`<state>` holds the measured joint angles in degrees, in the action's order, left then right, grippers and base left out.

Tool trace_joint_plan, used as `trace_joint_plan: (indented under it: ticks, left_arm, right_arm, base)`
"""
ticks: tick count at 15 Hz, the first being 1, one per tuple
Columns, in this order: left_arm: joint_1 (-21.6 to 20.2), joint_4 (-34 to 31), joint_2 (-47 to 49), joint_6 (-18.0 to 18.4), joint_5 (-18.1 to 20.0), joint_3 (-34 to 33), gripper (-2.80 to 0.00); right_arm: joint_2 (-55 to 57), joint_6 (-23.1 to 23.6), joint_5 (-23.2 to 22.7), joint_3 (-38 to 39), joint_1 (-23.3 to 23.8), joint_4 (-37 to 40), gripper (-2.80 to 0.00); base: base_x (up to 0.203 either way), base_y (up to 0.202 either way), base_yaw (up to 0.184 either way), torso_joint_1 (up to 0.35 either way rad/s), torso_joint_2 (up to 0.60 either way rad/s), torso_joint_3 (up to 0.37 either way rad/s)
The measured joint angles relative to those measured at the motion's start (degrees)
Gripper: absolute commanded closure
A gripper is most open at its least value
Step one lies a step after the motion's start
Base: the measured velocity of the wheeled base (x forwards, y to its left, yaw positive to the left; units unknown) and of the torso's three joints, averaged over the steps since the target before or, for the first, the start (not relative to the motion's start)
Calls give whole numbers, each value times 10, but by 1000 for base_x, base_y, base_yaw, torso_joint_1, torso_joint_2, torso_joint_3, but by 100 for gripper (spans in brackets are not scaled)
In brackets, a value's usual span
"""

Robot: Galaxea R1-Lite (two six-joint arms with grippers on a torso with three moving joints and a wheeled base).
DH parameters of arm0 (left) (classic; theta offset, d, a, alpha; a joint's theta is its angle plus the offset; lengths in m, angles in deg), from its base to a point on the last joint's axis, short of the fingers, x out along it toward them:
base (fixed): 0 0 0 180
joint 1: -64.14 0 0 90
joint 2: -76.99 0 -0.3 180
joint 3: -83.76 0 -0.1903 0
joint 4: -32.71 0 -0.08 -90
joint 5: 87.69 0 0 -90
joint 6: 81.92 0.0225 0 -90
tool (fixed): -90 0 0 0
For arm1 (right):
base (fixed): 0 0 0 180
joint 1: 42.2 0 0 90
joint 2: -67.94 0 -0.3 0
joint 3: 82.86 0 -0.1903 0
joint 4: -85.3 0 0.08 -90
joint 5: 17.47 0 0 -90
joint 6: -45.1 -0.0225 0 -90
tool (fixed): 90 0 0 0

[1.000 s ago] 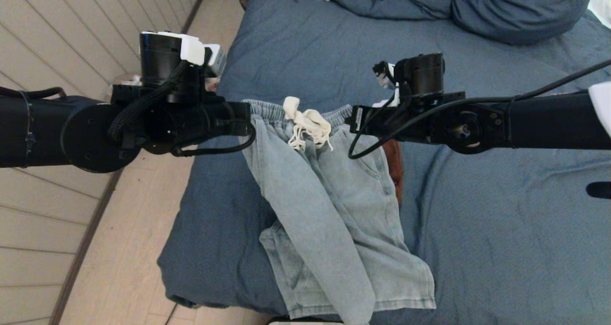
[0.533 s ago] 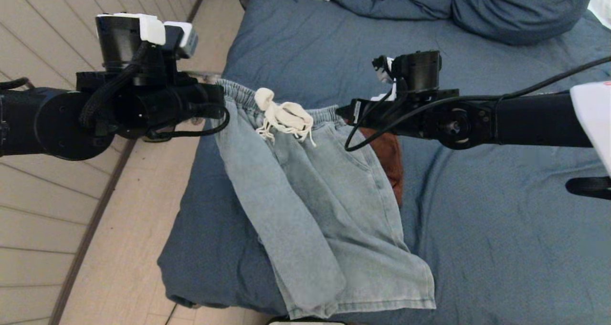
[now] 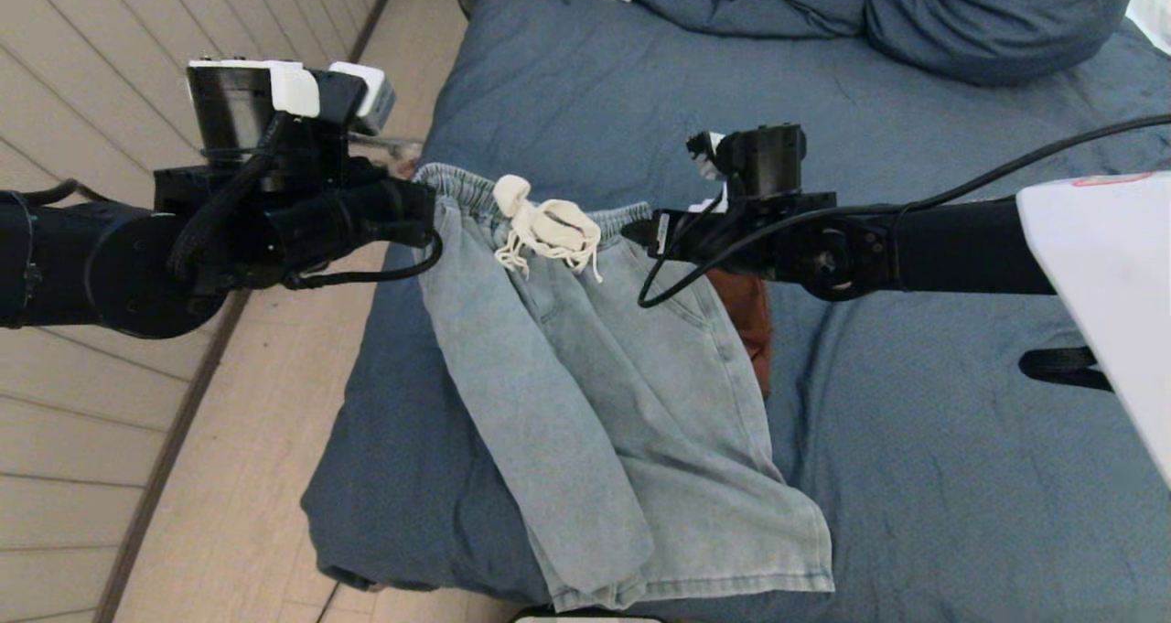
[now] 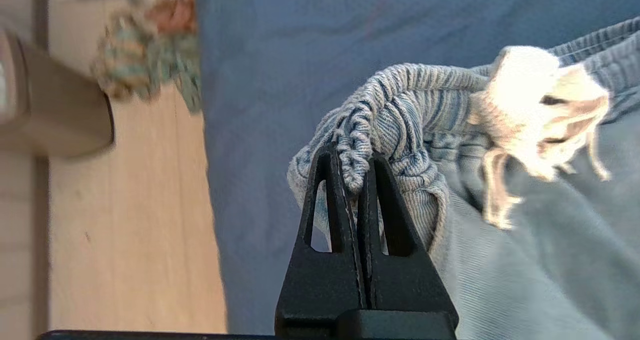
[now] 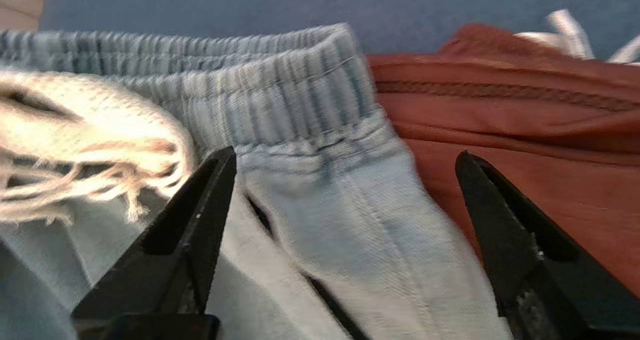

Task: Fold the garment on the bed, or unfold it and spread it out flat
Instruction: Unford the blue shorts

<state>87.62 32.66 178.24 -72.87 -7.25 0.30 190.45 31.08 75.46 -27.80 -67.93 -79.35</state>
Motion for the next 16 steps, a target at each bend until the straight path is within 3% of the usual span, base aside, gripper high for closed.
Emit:
trace_joint_plan:
  ticks: [4, 8, 13, 14, 16]
  left_arm:
    - [-46, 80, 27, 24, 44, -5, 0]
    - [-61, 86, 38, 32, 47, -5, 0]
    - [-88, 100, 48, 39, 86, -7, 0]
    - [-93, 101, 52, 44, 87, -7, 0]
    - [-99, 105, 60, 47, 87, -4, 0]
  right_arm:
    - [10, 2, 0, -17, -3, 0, -280]
    - [26, 2, 0, -23, -10, 0, -280]
    - [36, 1, 1, -23, -20, 1, -280]
    - [36, 1, 1, -23, -20, 1, 0]
    - [36, 0, 1, -24, -23, 1, 0]
  base:
    - [0, 0, 0, 0, 0, 0]
    - [0, 0, 0, 0, 0, 0]
    - [0, 0, 0, 0, 0, 0]
    - [0, 0, 0, 0, 0, 0]
    - [0, 0, 0, 0, 0, 0]
